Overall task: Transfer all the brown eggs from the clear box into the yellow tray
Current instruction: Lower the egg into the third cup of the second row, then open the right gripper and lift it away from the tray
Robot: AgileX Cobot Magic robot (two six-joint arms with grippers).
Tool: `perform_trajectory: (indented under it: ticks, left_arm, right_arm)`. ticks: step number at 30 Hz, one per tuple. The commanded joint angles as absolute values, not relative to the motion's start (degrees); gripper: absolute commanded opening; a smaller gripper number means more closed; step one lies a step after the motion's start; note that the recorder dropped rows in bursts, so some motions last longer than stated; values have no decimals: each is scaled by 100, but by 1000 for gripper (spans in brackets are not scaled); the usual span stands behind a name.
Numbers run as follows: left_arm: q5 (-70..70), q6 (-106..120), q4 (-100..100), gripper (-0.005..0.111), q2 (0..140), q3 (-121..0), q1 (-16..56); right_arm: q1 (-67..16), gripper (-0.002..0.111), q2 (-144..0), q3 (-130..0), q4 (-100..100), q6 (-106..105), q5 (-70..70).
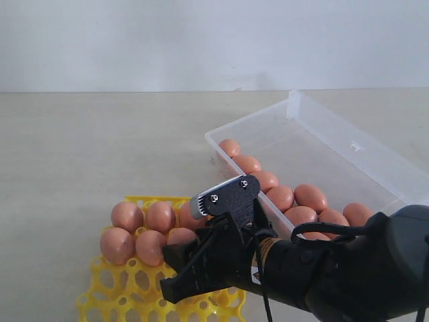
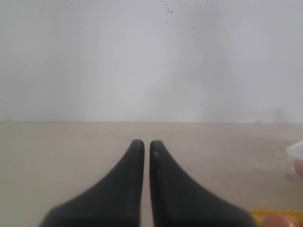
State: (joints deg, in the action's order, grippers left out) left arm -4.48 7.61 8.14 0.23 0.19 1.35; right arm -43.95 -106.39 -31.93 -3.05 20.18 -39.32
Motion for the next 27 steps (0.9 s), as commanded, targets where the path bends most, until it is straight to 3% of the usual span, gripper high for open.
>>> perform_trajectory:
  ticks: [1, 4, 16, 21, 27]
  left_arm:
    - [-429, 723, 834, 4, 0, 0, 127]
    - [-429, 723, 834, 4, 0, 0, 127]
    - [-429, 723, 834, 4, 0, 0, 127]
    - [-451, 723, 834, 4, 0, 0, 127]
    - [-437, 723, 834, 4, 0, 0, 127]
  right_arm:
    - [-4395, 49, -10651, -3167, -389, 1914, -3830]
    - [-4395, 55, -10641, -3167, -389, 1892, -3852]
    - [-4395, 55, -10012, -3167, -244, 1143, -4155]
    - [-4395, 55, -9288, -3260, 928, -924, -4222]
    - [-4384, 55, -8427, -4149, 4061, -4325, -4953]
